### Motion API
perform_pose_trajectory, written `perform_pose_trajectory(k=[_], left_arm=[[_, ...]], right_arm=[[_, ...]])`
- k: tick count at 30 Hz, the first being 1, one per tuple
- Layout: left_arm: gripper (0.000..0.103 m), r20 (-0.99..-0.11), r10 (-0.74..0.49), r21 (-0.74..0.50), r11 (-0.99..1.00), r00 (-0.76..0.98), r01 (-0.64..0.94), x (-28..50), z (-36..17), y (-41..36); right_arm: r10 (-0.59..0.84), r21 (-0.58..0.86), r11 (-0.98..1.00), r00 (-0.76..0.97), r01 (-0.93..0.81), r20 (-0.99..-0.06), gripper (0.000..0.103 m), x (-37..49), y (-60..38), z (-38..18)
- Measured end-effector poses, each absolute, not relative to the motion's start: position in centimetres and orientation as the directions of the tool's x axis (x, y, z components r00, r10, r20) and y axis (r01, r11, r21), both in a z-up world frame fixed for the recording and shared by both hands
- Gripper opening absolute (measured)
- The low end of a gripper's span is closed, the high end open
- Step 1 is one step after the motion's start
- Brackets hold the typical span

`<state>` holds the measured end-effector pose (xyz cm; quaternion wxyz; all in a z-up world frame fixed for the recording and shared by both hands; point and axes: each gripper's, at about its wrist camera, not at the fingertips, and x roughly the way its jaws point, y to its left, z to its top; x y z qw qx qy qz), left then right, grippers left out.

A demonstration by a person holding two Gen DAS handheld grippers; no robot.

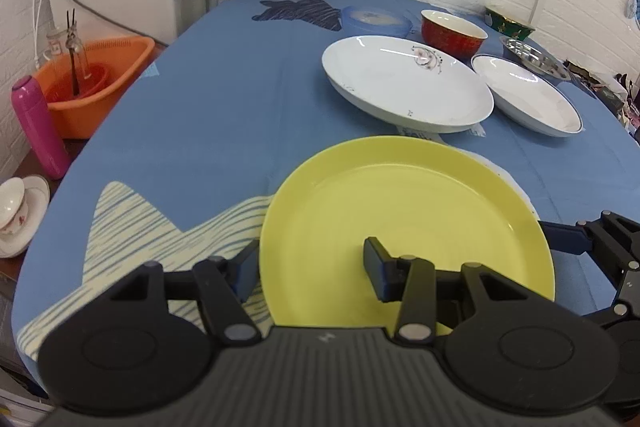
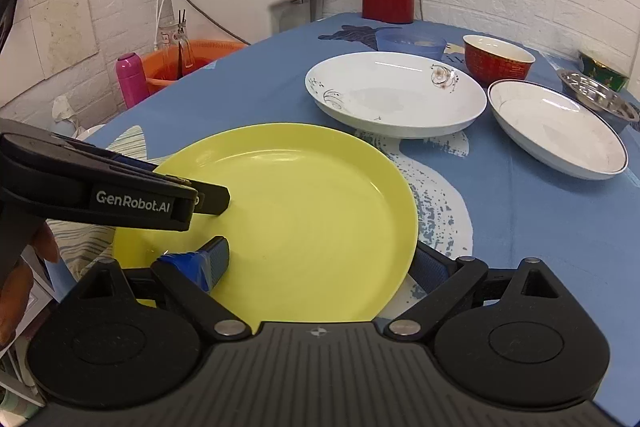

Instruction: Organize plates and bowls

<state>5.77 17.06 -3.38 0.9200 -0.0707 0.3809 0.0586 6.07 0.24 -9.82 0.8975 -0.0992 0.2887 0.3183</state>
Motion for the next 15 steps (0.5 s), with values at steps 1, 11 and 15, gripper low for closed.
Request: perform_pose_trajectory(k=[1, 11, 15], left_arm=[[0.044, -0.705, 0.058, -0.076, 0.985, 0.707, -0.157, 6.0, -3.4, 16.8], [0.044, -0.695, 0.059, -0.071, 0.986, 0.716, -0.151, 8.6, -3.5, 16.8], [0.044, -0.695, 0.058, -0.073, 0.986, 0.717, -0.151, 8.8, -3.6, 16.9]], right_arm=[[0.505, 0.0, 0.783, 0.635, -0.622, -0.585, 0.083, 6.2, 0.3, -9.9], [0.49, 0.001, 0.799, 0.651, -0.601, -0.58, 0.084, 7.1, 0.4, -9.8], [0.493, 0.006, 0.799, 0.65, -0.601, -0.579, 0.085, 7.0, 0.4, -9.9]])
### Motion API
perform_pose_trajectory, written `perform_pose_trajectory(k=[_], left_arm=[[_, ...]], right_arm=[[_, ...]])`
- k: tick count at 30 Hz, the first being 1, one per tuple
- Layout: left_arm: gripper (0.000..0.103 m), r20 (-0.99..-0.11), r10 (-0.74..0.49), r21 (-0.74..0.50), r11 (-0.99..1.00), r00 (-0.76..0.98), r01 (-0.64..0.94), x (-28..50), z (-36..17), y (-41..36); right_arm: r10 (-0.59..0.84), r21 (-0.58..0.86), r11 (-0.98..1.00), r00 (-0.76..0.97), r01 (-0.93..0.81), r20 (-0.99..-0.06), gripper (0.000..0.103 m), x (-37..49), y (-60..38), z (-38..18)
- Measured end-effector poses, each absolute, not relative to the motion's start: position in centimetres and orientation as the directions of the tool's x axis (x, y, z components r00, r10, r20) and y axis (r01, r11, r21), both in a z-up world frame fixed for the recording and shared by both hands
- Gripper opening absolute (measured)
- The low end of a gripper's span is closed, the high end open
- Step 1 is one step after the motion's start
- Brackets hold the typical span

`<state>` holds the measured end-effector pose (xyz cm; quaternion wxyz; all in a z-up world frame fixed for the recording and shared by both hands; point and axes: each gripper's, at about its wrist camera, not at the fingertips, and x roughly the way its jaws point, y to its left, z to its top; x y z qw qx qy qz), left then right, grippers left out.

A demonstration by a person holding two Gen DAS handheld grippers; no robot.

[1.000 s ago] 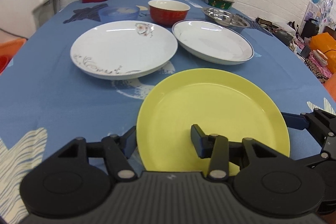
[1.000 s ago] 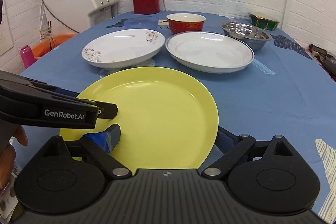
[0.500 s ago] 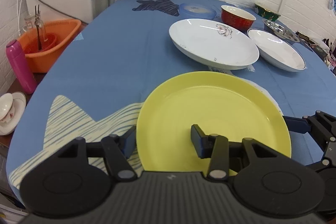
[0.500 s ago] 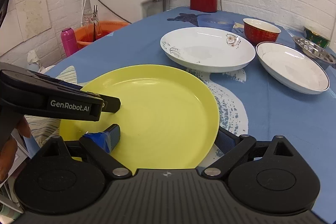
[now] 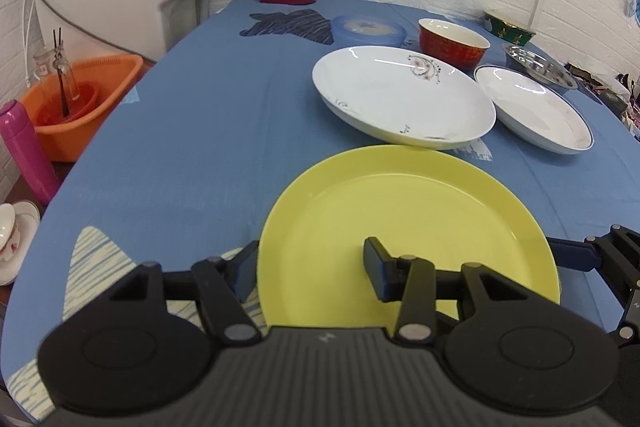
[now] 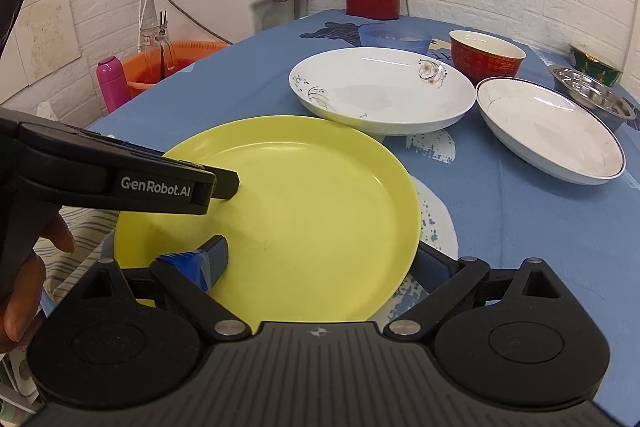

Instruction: Organize plates and bowls

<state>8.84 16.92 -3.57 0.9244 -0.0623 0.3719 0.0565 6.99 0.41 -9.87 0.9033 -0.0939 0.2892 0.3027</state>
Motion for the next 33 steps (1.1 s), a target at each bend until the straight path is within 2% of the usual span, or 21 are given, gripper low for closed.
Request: perform_pose_trajectory(k=[10, 11, 13, 20, 27, 33], left_arm=[[0.045, -0.691, 0.038, -0.083, 0.988, 0.722, -0.131, 9.0, -3.7, 16.2], [0.051, -0.69, 0.039, -0.083, 0.988, 0.722, -0.133, 8.9, -3.7, 16.1], [0.074, -0.702, 0.019, -0.092, 0.989, 0.712, -0.117, 9.0, -3.9, 16.1], [0.075, -0.692, 0.076, -0.061, 0.985, 0.718, -0.163, 8.2, -3.0, 16.5], [0.075, -0.685, 0.092, -0.059, 0.982, 0.723, -0.181, 8.4, -1.8, 16.8], [0.075, -0.677, 0.105, -0.052, 0.98, 0.729, -0.19, 9.2, -0.7, 17.3]], right_arm=[[0.483, 0.016, 0.81, 0.652, -0.586, -0.584, 0.085, 7.0, -0.4, -9.9], [0.486, 0.014, 0.807, 0.65, -0.59, -0.585, 0.085, 7.0, -0.4, -9.9], [0.496, 0.011, 0.793, 0.635, -0.609, -0.593, 0.084, 7.0, -0.6, -9.8], [0.492, 0.132, 0.847, 0.664, -0.516, -0.562, 0.084, 7.7, -4.2, -8.5], [0.385, 0.184, 0.912, 0.612, -0.367, -0.69, 0.084, 11.1, -4.6, -8.0], [0.404, 0.202, 0.906, 0.614, -0.372, -0.678, 0.084, 12.6, -4.7, -6.7]])
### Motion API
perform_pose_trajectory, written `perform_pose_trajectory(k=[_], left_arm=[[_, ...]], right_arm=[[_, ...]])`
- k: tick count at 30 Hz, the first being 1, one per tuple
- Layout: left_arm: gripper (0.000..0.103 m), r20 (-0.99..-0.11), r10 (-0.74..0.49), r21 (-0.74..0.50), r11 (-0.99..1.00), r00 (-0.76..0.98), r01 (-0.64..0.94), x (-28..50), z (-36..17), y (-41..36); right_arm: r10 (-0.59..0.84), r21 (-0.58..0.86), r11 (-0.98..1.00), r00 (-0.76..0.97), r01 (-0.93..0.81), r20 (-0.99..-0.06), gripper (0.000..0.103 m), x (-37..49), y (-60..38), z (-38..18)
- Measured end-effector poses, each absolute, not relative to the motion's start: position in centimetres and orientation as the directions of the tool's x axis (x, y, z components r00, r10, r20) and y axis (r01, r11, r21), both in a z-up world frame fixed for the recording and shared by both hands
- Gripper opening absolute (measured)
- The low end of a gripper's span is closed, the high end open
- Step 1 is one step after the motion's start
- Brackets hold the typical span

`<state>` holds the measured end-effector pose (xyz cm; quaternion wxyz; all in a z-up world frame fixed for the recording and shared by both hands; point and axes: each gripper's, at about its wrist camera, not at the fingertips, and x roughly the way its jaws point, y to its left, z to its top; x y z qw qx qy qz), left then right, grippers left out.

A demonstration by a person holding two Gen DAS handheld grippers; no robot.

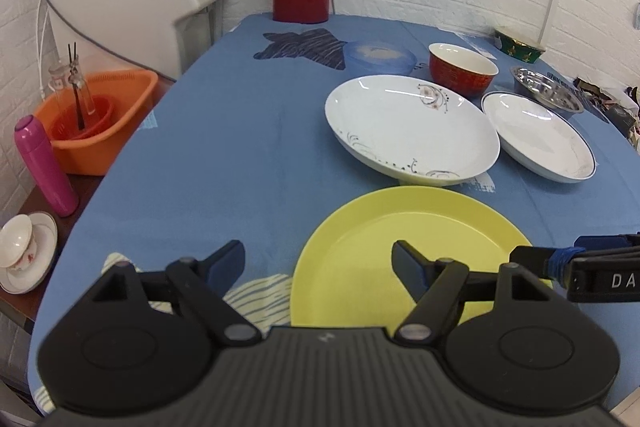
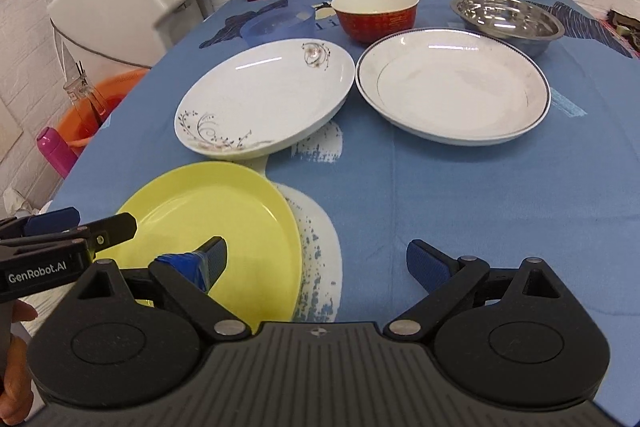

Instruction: Organize plates and bowls

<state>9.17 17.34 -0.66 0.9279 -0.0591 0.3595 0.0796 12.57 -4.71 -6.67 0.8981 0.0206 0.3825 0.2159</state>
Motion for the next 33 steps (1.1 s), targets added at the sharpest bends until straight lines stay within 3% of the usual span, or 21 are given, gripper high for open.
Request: perform_pose_trajectory(k=[18, 27, 33], left_arm=[[0.075, -0.694, 0.121, -0.061, 0.973, 0.71, -0.224, 15.8, -0.4, 20.6], [0.075, -0.709, 0.117, -0.064, 0.971, 0.695, -0.229, 17.4, -1.0, 20.8], [0.075, -0.71, 0.137, -0.052, 0.968, 0.69, -0.246, 17.9, -0.7, 20.9]], right_arm=[[0.442, 0.142, 0.873, 0.635, -0.466, -0.634, 0.084, 18.8, -3.4, -4.0], [0.581, 0.357, 0.809, 0.536, -0.467, -0.613, 0.085, 19.0, -5.7, -4.9], [0.558, 0.328, 0.817, 0.504, -0.475, -0.659, 0.085, 20.7, -3.9, -6.2]])
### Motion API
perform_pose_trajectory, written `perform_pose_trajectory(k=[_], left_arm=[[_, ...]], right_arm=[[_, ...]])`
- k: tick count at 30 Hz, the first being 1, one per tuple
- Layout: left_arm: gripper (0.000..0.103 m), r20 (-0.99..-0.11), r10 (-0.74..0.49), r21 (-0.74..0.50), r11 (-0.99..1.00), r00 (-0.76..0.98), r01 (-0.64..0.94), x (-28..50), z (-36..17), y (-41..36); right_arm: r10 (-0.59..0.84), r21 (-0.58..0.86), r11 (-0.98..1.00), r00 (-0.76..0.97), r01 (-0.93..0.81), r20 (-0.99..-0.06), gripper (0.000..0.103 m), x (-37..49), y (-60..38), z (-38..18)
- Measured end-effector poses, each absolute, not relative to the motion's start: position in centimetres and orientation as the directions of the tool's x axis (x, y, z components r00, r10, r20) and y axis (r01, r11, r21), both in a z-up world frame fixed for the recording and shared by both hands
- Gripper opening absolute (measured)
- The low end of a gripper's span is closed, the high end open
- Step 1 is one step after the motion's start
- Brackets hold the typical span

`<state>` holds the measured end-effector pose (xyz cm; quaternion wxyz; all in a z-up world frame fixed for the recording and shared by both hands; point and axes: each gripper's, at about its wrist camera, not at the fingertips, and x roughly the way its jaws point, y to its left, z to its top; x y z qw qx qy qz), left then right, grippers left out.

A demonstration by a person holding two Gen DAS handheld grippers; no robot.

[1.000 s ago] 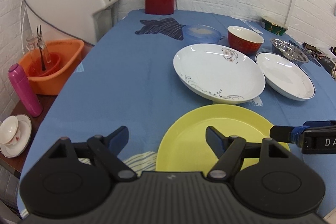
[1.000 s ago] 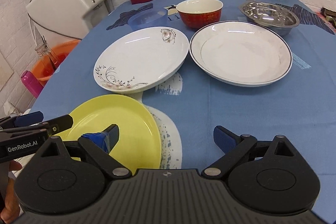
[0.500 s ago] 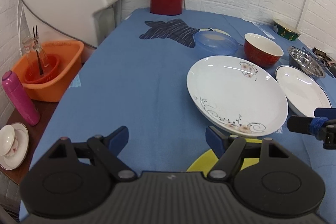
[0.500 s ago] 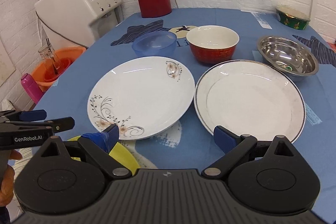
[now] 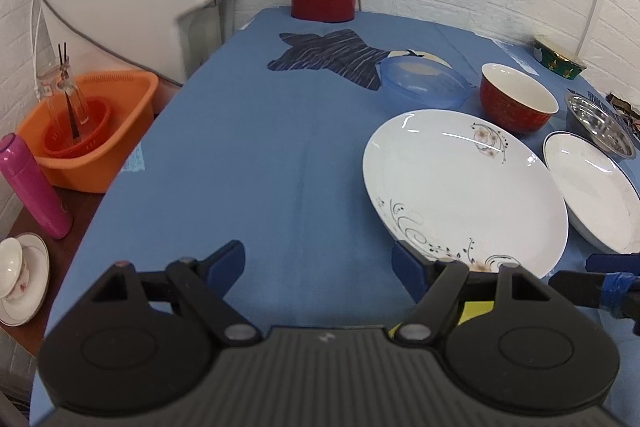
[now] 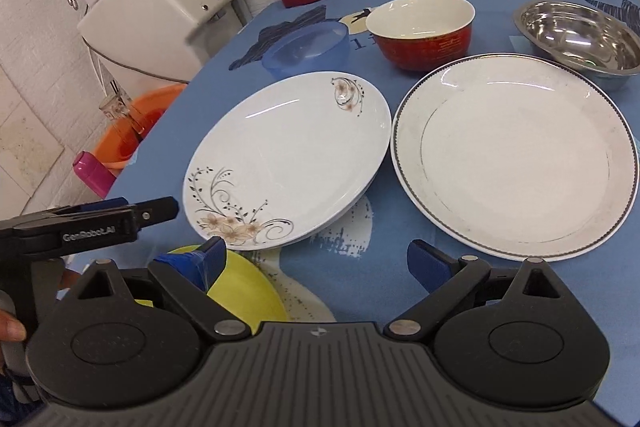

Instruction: Organize plates and bowls

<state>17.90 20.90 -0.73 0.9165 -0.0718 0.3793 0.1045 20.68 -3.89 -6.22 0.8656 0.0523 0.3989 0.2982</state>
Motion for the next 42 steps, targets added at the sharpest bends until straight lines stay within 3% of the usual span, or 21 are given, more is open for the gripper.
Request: perform_pose_trajectory(k=[2, 6, 12, 20, 29, 36, 38, 42], left_arm=[[0.075, -0.707, 0.141, -0.048, 0.968, 0.693, -0.246, 17.9, -0.6, 21.0], [0.075, -0.709, 0.148, -0.043, 0.967, 0.69, -0.251, 18.5, -0.5, 21.2], [0.075, -0.69, 0.162, -0.032, 0.967, 0.705, -0.254, 18.9, 0.5, 21.6], [0.075, -0.693, 0.209, -0.008, 0.955, 0.69, -0.297, 19.8, 0.8, 23.7], [0.075, -0.734, 0.128, -0.069, 0.963, 0.667, -0.261, 24.1, 0.2, 24.5], [0.075, -0.774, 0.138, -0.015, 0.972, 0.618, -0.235, 27.3, -1.8, 23.6], [0.075, -0.774, 0.121, -0.035, 0.972, 0.621, -0.232, 27.4, -2.0, 23.7], [0.075, -0.774, 0.121, -0.024, 0.975, 0.621, -0.22, 27.6, -2.0, 23.3]], right_arm=[[0.533, 0.314, 0.835, 0.523, -0.453, -0.665, 0.085, 21.0, -4.3, -6.4], [0.599, 0.416, 0.798, 0.503, -0.435, -0.623, 0.085, 21.4, -4.8, -6.4], [0.607, 0.387, 0.787, 0.494, -0.48, -0.623, 0.087, 23.6, -1.5, -6.1], [0.517, 0.192, 0.812, 0.527, -0.551, -0.675, 0.087, 24.2, 2.8, -6.0], [0.49, 0.174, 0.832, 0.549, -0.528, -0.677, 0.086, 26.2, 3.8, -6.6], [0.463, 0.051, 0.812, 0.588, -0.581, -0.663, 0.088, 25.9, 5.1, -7.6], [0.493, 0.046, 0.799, 0.608, -0.6, -0.623, 0.089, 25.4, 4.6, -8.1], [0.492, 0.053, 0.796, 0.595, -0.602, -0.636, 0.089, 25.8, 4.6, -7.8]])
